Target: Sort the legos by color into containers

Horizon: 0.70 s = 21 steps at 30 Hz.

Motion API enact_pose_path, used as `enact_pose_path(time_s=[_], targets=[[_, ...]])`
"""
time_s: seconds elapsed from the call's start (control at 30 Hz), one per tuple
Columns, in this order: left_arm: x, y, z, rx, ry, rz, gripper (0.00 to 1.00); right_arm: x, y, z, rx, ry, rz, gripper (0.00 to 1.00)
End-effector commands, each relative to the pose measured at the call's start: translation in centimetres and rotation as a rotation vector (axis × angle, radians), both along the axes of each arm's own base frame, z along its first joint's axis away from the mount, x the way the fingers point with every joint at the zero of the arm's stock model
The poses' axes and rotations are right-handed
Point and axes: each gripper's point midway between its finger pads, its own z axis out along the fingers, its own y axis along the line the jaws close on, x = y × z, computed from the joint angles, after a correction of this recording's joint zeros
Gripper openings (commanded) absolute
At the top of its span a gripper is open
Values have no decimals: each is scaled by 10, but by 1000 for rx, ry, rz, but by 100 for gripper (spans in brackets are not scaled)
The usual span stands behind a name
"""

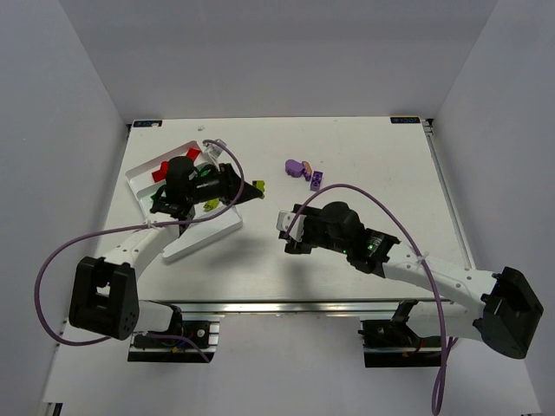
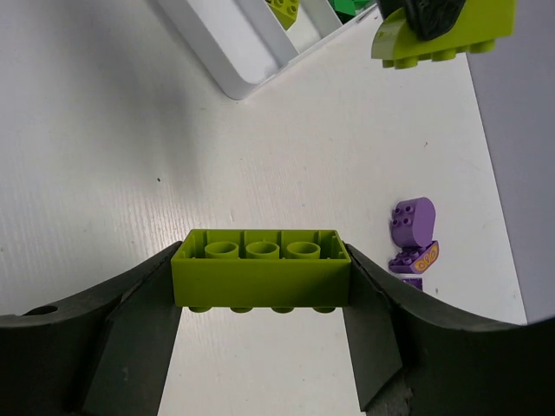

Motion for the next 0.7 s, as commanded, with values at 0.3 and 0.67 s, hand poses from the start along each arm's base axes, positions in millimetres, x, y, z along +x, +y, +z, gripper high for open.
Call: enact_pose_path(time_s=[0.3, 0.67], targets=[[78, 157, -86, 617, 170, 747, 0, -6, 2, 10, 39, 6, 13, 0], [80, 217, -125, 940, 265, 897, 1, -10, 3, 11, 47, 21, 26, 0]])
